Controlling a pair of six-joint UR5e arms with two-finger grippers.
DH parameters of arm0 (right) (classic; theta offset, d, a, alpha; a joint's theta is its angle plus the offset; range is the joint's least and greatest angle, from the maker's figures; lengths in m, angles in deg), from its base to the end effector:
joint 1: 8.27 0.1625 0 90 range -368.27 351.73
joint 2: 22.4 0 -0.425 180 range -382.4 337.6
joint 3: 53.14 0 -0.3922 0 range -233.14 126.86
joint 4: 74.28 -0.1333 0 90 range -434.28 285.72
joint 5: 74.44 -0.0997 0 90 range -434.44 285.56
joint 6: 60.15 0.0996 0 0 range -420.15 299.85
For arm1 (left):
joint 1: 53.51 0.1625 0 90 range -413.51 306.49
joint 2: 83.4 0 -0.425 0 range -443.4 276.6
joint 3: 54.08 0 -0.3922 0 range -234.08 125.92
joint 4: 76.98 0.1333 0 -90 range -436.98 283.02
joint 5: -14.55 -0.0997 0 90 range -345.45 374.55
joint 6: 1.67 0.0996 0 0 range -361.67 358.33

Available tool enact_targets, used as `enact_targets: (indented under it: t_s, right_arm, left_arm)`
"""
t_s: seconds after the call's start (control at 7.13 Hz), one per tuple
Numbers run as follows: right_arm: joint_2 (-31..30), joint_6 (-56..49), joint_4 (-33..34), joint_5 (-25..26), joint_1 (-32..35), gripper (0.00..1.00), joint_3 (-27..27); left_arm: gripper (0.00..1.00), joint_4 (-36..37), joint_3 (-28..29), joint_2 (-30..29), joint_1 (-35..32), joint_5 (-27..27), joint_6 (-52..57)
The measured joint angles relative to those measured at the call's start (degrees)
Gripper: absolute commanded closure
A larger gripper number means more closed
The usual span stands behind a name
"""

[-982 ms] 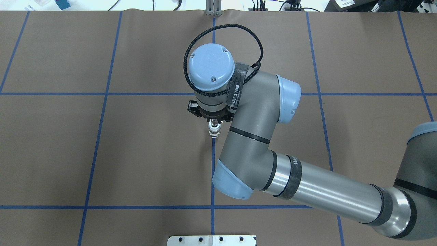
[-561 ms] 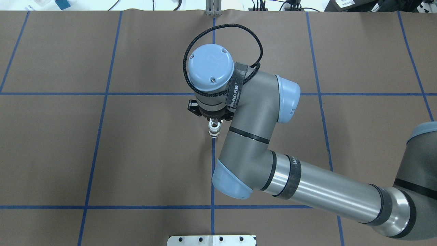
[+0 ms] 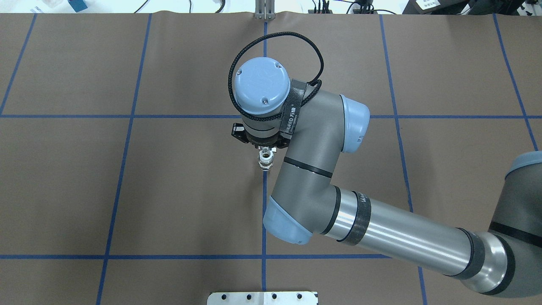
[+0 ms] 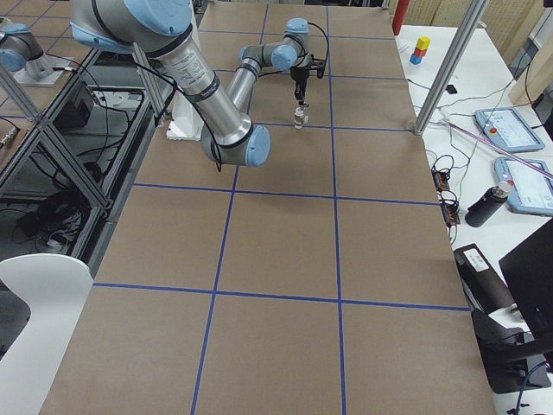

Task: Assemble PPR valve and pipe with both arms
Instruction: 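Lower the chrome fitting onto the valve top and press it in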

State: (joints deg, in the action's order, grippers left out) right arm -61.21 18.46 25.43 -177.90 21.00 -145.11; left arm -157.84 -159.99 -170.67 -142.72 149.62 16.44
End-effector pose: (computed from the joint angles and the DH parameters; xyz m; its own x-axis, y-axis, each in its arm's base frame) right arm -0.5614 -0.4409 0.1167 0.6871 0.1650 0.7075 -0.2042 0.9785 -0.0298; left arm -0.0564 -0.4669 0.5607 0.6663 0.3667 -0.6493 -0.2324 0.9295 0.2865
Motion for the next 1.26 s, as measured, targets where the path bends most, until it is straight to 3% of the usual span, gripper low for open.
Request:
enact_targets:
  t_s: [1.26]
  right_arm:
    - [-0.9,0.2,0.5,-0.1,0.0,1.00,-1.4]
  left_arm:
    - [0.00,0.0,0.0,-0.1,0.0,0.0,0.0]
